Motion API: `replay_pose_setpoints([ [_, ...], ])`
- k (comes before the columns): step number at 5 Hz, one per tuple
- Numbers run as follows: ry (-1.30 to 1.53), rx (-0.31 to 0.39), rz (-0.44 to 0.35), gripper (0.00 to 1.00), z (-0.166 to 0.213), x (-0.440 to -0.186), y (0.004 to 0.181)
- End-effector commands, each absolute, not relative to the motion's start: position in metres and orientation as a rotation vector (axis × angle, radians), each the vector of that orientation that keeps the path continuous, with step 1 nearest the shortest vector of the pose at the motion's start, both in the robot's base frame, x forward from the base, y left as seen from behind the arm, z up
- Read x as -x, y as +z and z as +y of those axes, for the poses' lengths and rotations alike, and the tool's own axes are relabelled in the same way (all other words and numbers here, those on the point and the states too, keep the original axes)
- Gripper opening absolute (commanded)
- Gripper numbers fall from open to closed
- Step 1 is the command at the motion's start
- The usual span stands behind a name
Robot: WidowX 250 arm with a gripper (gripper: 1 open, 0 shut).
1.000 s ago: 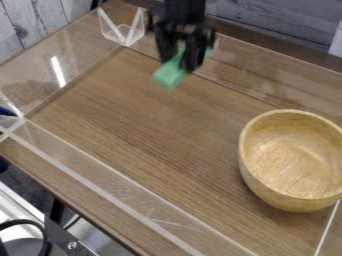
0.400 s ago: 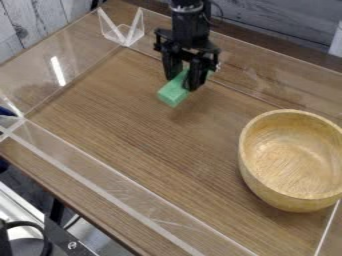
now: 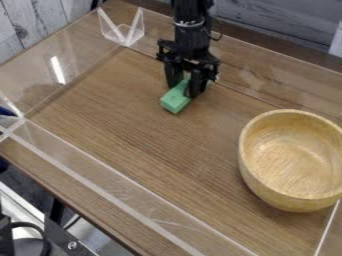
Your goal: Put the green block in the brown bowl
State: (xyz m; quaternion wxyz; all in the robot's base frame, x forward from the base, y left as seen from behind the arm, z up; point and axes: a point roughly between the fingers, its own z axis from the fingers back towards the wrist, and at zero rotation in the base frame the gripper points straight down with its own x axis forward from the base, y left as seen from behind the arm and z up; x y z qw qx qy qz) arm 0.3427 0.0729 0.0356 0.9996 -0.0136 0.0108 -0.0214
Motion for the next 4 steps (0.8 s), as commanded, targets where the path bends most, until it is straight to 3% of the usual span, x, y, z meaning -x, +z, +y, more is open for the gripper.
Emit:
replay_pose_setpoints([
  [1, -0.031, 0.008, -0.079, 0.0, 0.08, -0.356, 0.069],
  [4, -0.016, 0.016, -0.107, 0.0, 0.085, -0.356, 0.08],
])
